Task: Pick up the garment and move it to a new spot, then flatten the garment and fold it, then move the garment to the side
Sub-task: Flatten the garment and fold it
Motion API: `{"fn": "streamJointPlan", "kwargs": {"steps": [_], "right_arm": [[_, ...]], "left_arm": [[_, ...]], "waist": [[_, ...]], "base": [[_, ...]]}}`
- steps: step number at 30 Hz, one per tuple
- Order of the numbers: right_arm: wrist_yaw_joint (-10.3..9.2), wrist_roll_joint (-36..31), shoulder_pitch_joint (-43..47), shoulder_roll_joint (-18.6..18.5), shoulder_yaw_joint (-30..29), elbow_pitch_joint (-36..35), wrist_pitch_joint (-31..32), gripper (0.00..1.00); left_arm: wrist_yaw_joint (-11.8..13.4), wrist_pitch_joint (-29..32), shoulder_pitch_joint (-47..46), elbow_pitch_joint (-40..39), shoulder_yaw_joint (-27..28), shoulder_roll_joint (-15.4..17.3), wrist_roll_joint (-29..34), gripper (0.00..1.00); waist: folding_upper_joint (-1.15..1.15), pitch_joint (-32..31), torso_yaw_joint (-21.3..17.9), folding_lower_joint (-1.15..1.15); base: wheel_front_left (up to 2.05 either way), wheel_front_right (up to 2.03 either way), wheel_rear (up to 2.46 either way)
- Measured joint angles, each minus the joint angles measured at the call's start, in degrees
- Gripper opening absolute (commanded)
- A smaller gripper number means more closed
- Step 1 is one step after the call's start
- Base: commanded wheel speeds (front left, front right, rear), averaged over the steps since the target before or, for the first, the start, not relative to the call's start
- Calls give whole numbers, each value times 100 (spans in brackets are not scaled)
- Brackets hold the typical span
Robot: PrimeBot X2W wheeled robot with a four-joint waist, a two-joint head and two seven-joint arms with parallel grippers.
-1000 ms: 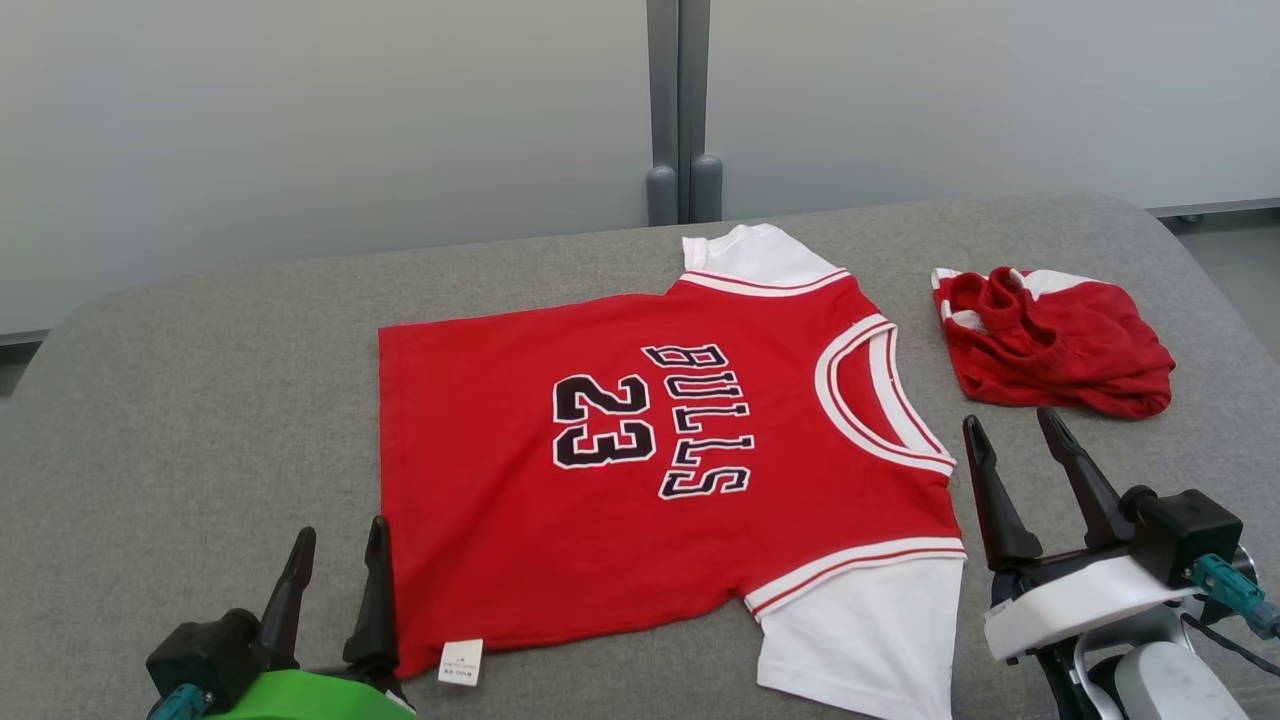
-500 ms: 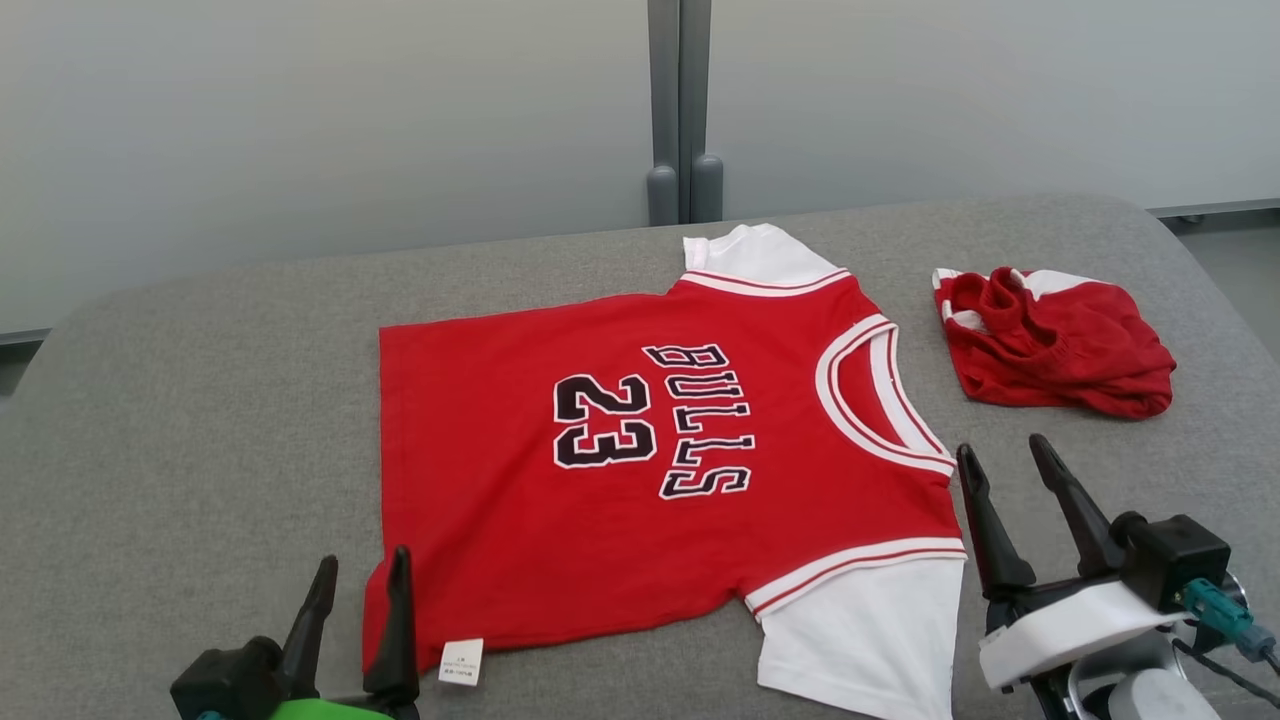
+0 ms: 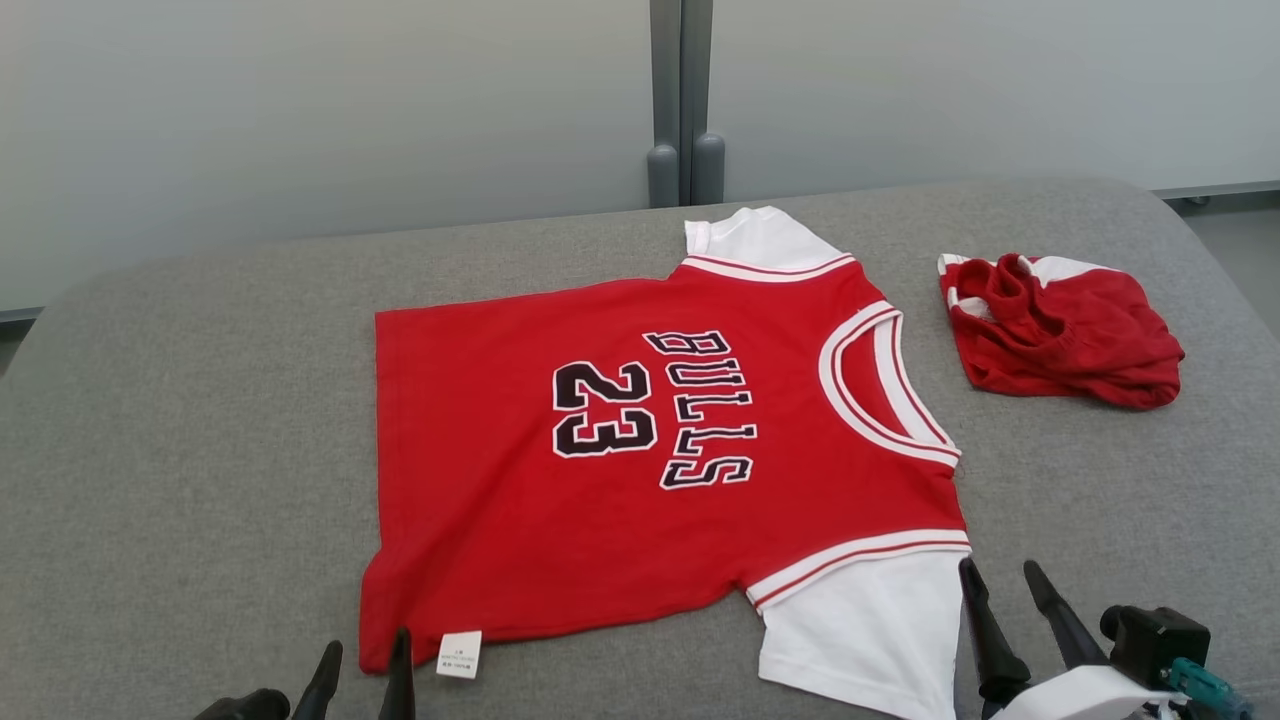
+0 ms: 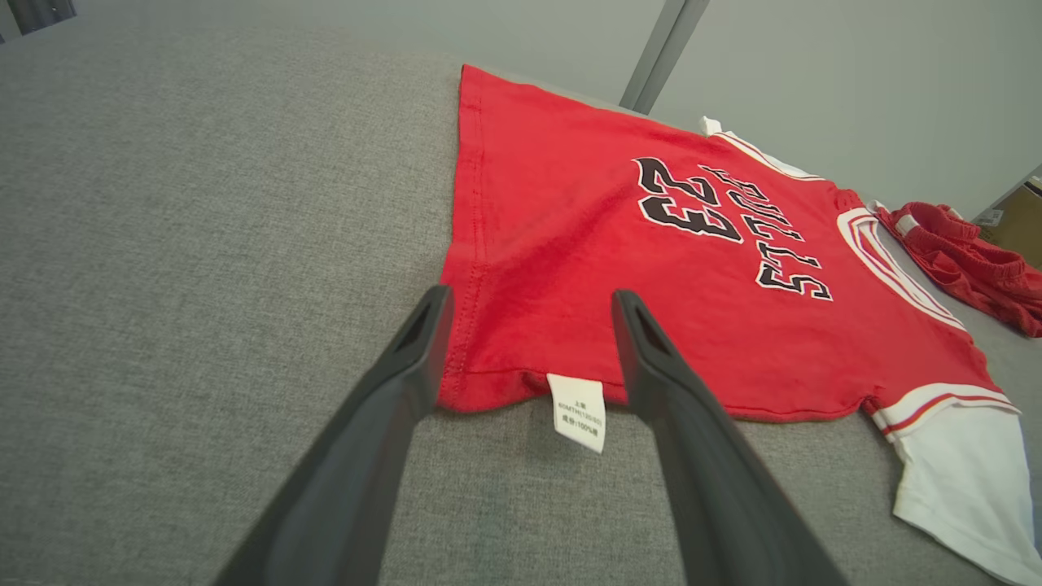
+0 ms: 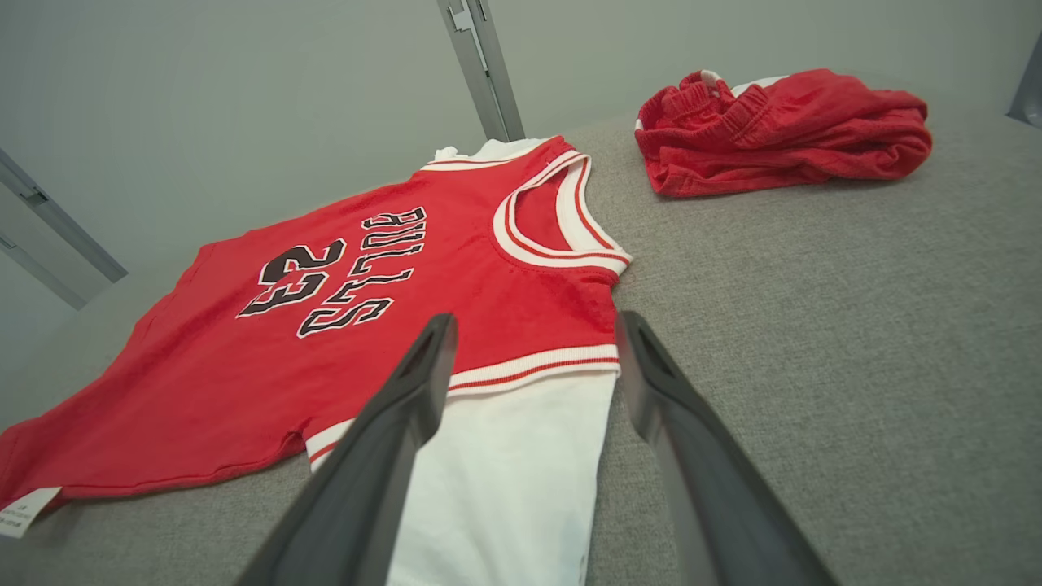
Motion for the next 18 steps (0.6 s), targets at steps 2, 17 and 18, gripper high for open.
{"fn": "streamJointPlan", "kwargs": {"steps": [2,17,18], "right_arm": [[4,166,62,100,-54,127,98,100],[171,834,194,287,-15,776,433,100],[207,857,190,287,15,811,466,100]], "left_arm": [[25,120,32,97,19,-2,-102,100],[33,636,-6,539,168,-59,-705,100],[33,660,-59,576,183,-59,-714,100]], "waist": [[0,40,0,0],[0,306,-18,0],[0,326,-23,0]], "base": [[0,0,0],[0,0,0],[0,0,0]]}}
